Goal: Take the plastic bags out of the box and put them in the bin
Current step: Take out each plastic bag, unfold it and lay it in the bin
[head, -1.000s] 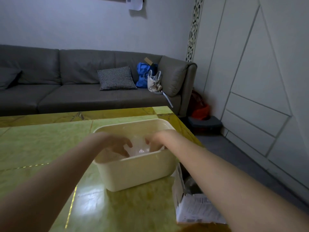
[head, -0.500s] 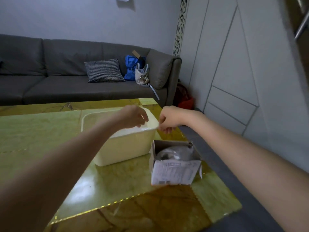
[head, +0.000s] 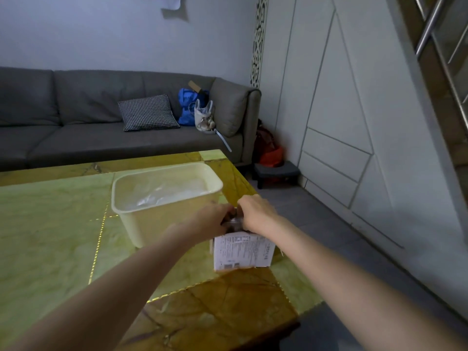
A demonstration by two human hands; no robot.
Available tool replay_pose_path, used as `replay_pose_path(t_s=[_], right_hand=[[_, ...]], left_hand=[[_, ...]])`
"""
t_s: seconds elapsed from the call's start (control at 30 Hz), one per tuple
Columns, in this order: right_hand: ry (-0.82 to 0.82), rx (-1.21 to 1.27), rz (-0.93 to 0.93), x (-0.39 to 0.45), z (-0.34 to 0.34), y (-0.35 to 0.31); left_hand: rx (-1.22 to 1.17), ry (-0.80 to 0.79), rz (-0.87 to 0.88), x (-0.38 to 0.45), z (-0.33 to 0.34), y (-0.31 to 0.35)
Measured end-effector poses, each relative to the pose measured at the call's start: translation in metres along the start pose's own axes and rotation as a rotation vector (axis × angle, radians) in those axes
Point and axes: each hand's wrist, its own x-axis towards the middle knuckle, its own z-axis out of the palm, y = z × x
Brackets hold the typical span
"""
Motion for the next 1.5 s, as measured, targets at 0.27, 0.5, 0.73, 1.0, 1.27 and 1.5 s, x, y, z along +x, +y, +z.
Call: replay_pose_path(t_s=[0.27,0.5,0.73,1.0,1.27,1.5], right_hand=[[-0.046,0.462,0.041,0.001,-0.022,0.016],[-0.211,0.342,0.037,0.000,-0.025,0.015],[-0.183,0.503,-0.052,0.000,-0.020,-0.001],[-0.093,0.401,-0.078,0.011,-0.009,-0.010],[-0.081,0.461,-0.111,0.015,-0.038,0.009],[-0.116,0.447,-0.133,0.022,-0.037,0.002]], left_hand=[[0.074,0.206,-0.017,-0.002,0.002,-0.003],[0.126,0.239,0.026,-0.008,-0.007,0.001],[-0.149,0.131,-0.069,-0.017,-0.009,-0.005],[-0.416,0.063,-0.097,-0.015,0.000,-0.019],[-0.392,0.160,-0.090,0.014,0.013,-0.012],[-0.750,0.146,-0.080,0.007,0.016,-0.012]])
